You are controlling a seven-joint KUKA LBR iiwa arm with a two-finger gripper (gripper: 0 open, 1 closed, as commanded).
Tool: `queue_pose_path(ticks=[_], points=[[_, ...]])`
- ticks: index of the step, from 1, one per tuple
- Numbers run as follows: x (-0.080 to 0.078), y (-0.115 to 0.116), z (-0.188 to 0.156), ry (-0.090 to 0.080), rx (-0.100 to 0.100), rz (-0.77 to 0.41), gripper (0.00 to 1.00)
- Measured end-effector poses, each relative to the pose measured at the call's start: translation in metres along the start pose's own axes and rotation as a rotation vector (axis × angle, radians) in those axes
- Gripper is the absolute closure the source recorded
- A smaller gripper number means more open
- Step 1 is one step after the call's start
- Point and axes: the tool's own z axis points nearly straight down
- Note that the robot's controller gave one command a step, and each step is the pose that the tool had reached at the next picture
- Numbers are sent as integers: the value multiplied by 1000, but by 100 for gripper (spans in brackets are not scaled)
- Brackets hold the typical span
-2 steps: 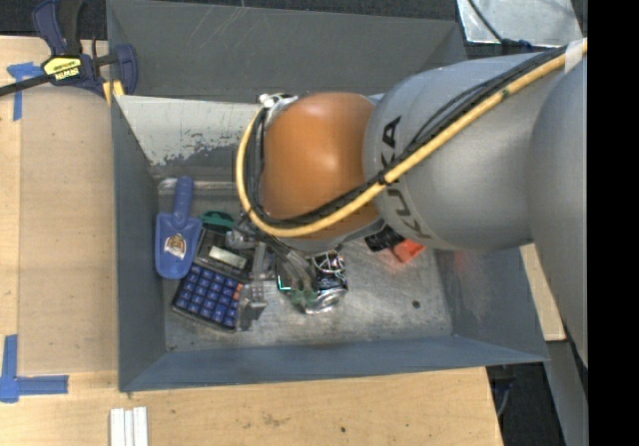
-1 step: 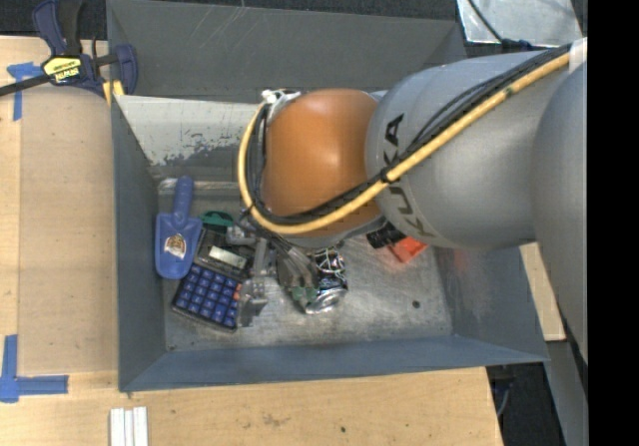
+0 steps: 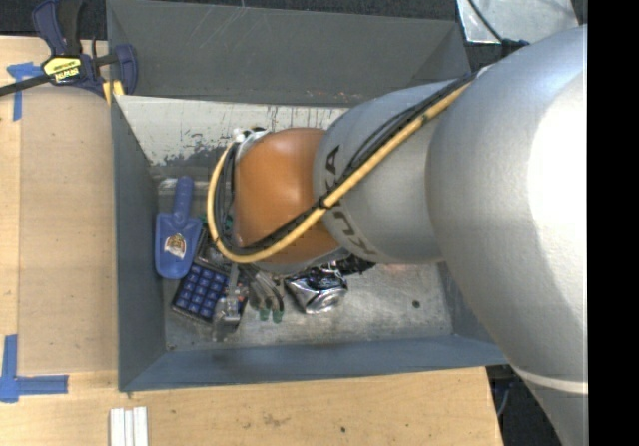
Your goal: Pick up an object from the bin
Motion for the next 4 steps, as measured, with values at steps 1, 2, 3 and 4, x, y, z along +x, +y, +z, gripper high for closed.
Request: queue_pose_path(ticks=[1,2,3,4], points=[[2,12,36,-3,-3,132,0],[3,4,35,-7,-8,90,0],[0,13,33,2,0,130,0],[-2,7,28,-12,-7,89,100]])
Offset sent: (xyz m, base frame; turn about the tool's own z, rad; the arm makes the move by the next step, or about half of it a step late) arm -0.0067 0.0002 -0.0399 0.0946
